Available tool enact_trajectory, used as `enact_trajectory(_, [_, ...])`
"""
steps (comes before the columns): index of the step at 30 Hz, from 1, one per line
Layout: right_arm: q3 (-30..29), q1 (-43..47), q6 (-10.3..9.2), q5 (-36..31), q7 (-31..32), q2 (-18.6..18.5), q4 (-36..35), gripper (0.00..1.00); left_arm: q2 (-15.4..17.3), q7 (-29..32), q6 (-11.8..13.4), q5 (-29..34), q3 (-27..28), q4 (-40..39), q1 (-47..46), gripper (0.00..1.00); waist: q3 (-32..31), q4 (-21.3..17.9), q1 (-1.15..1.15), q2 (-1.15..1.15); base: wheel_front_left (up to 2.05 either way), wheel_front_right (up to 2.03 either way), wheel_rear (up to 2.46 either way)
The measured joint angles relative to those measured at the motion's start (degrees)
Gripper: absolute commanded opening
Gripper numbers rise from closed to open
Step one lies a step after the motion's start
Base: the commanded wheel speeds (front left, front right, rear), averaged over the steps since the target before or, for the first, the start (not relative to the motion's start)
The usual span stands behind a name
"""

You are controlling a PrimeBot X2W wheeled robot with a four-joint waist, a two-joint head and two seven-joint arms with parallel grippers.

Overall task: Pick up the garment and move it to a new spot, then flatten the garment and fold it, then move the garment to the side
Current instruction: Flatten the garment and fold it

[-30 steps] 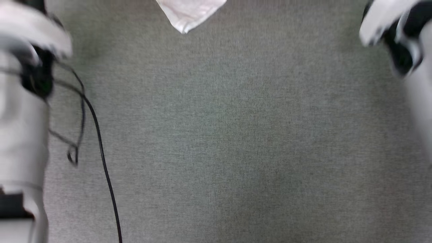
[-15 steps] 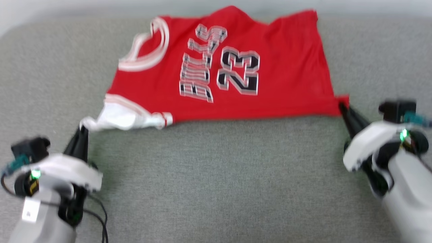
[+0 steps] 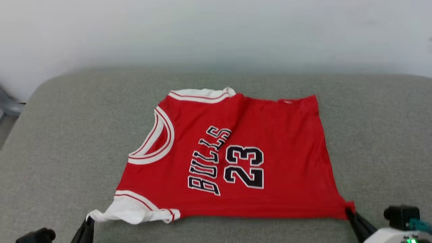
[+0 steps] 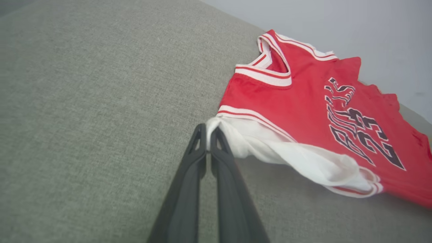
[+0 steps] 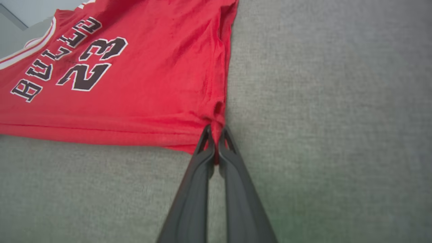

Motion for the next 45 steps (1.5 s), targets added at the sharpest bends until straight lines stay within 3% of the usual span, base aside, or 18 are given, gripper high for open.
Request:
enact_trajectory(8, [-8.3,12.6,-0.07,-6.8,11.2,6.0,-17.4,0.0,0.6,3.3,4.3,-1.0,0.8,-11.3,6.7,0.0,-1.8,1.3,0.01,0.0,0.0,0.0,0.0])
enact_trajectory(16, [-9.9,9.4,-0.1,-8.5,16.2,7.6,-22.9,0.0,1.5,4.9,3.8,0.2,-0.9,-13.3,-0.3,0.0,-0.4,1.4,0.02,0.0,0.0,0.0,0.0])
enact_trajectory(29, [-4.8,-5.3,-0.11,-8.3,17.1,3.3,-16.6,0.0,-0.1,5.6,-0.8,1.9,-5.1,0.0,-20.9,0.0,7.9,1.9,0.03,0.0,0.0,0.0,0.0])
enact_trajectory(41, [1.2,-13.3,-0.12,-6.0,11.7,1.6,-3.4,0.01,-2.2,9.2,-4.8,1.2,-9.1,15.1,-27.9,0.0,13.4,1.1,0.03,0.0,0.0,0.0,0.0])
enact_trajectory(43, [1.9,-14.0,-0.12,-5.8,10.4,1.5,-1.6,0.24,-2.5,9.4,-5.4,0.9,-9.2,16.6,-28.3,0.0,13.3,1.1,0.03,0.0,0.0,0.0,0.0])
enact_trajectory(44, [2.2,-14.3,-0.12,-5.4,9.8,1.5,-0.8,0.42,-2.6,10.0,-5.8,0.7,-9.5,17.4,-28.7,0.0,13.2,1.2,0.03,0.0,0.0,0.0,0.0])
enact_trajectory(45, [2.6,-14.4,-0.12,-4.9,9.2,1.5,-0.1,0.65,-2.6,9.9,-5.9,0.7,-9.6,17.9,-28.9,0.25,13.0,1.2,0.04,0.0,0.0,0.0,0.0])
